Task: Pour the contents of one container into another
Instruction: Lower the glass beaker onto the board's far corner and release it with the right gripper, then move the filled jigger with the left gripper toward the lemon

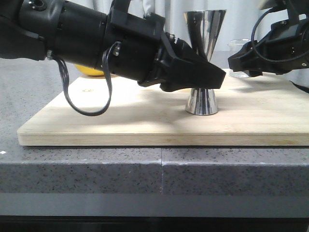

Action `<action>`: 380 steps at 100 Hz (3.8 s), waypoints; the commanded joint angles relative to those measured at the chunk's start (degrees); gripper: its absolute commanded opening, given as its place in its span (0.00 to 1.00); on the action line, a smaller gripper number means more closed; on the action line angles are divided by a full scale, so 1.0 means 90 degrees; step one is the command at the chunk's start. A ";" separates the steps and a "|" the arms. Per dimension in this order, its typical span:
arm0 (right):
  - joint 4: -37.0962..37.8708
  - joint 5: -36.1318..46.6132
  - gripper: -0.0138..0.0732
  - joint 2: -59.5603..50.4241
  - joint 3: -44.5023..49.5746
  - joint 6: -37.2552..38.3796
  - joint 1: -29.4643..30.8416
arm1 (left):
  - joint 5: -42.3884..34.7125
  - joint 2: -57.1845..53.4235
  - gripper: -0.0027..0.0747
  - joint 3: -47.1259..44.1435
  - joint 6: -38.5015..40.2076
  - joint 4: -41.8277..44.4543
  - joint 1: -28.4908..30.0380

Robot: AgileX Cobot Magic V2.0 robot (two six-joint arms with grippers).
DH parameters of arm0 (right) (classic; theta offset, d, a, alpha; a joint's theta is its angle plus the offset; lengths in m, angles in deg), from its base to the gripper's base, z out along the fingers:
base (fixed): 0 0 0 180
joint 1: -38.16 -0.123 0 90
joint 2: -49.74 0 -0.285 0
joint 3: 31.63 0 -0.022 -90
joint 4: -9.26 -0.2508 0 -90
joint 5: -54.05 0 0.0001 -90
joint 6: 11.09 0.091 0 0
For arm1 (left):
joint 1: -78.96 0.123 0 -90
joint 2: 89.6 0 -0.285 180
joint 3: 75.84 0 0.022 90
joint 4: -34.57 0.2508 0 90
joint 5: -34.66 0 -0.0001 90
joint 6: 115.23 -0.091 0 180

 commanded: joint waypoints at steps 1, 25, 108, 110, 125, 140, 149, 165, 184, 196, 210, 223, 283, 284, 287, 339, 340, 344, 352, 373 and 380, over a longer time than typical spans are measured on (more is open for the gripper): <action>-0.0047 0.0441 0.47 -0.0204 -0.0171 0.0004 0.0038 | -0.0406 -0.0350 0.01 0.0198 0.0052 -0.0246 -0.0001; -0.0047 0.0441 0.47 -0.0204 -0.0171 0.0004 0.0038 | -0.0406 -0.0350 0.01 0.0198 0.0052 -0.0246 -0.0001; -0.0112 0.0987 0.74 -0.0216 -0.0171 0.0004 0.0038 | -0.0406 -0.0350 0.01 0.0198 0.0052 -0.0246 -0.0001; -0.0112 0.0997 0.74 -0.0216 -0.0171 0.0004 0.0038 | -0.0406 -0.0350 0.01 0.0198 0.0052 -0.0246 -0.0001; -0.0143 0.1055 0.74 -0.0216 -0.0171 0.0004 0.0038 | -0.0406 -0.0350 0.01 0.0198 0.0052 -0.0246 -0.0001; -0.0238 0.1081 0.74 -0.0254 -0.0171 0.0004 0.0038 | -0.0406 -0.0350 0.01 0.0198 0.0052 -0.0246 -0.0001; -0.0267 0.1081 0.74 -0.0334 -0.0171 0.0004 0.0038 | -0.0406 -0.0350 0.01 0.0198 0.0052 -0.0246 -0.0001; -0.0281 0.1081 0.74 -0.0606 -0.0171 0.0004 0.0038 | -0.0406 -0.0350 0.01 0.0198 0.0052 -0.0246 -0.0001; -0.0281 0.1081 0.74 -0.0912 -0.0171 0.0322 0.0026 | -0.0406 -0.0350 0.01 0.0198 0.0052 -0.0246 -0.0001; -0.0281 0.1081 0.74 -0.1162 -0.0171 0.0340 0.0026 | -0.0406 -0.0350 0.01 0.0198 0.0052 -0.0246 -0.0001; -0.0281 0.1081 0.74 -0.1586 -0.0171 0.0340 0.0026 | -0.0354 -0.0350 0.01 0.0198 0.0052 -0.0246 0.0037; -0.0281 0.1004 0.74 -0.2041 -0.0171 0.0340 0.0026 | -0.0379 -0.0350 0.01 0.0198 0.0052 -0.0246 0.0201; -0.0281 0.0309 0.74 -0.3027 -0.0171 0.0340 0.0026 | -0.0623 -0.0455 0.01 0.0198 0.0052 -0.0219 0.0636; -0.0281 0.0309 0.74 -0.3027 -0.0171 0.0340 0.0026 | -0.0622 -0.0455 0.01 0.0198 0.0052 -0.0219 0.0636; -0.0281 0.0309 0.74 -0.3027 -0.0171 0.0340 0.0026 | -0.0592 -0.0455 0.01 0.0198 0.0052 -0.0208 0.0636; -0.0226 0.0309 0.74 -0.3027 -0.0171 0.0567 0.0018 | -0.0589 -0.0461 0.01 0.0198 0.0052 -0.0075 0.1280; -0.0226 0.0309 0.74 -0.3027 -0.0171 0.0567 0.0018 | -0.0589 -0.0461 0.01 0.0198 0.0052 -0.0075 0.1278; -0.0226 0.0309 0.74 -0.3027 -0.0171 0.0567 0.0018 | -0.0589 -0.0461 0.01 0.0198 0.0052 -0.0051 0.1346; -0.0226 0.0309 0.74 -0.3027 -0.0171 0.0567 0.0018 | -0.0589 -0.0461 0.01 0.0198 0.0052 0.0035 0.1444; -0.0226 0.0309 0.74 -0.3027 -0.0171 0.0575 0.0018 | -0.0589 -0.0461 0.01 0.0198 0.0052 0.0219 0.1560; -0.0226 0.0309 0.74 -0.3027 -0.0171 0.0575 0.0018 | -0.0589 -0.0461 0.01 0.0198 0.0052 0.0269 0.1560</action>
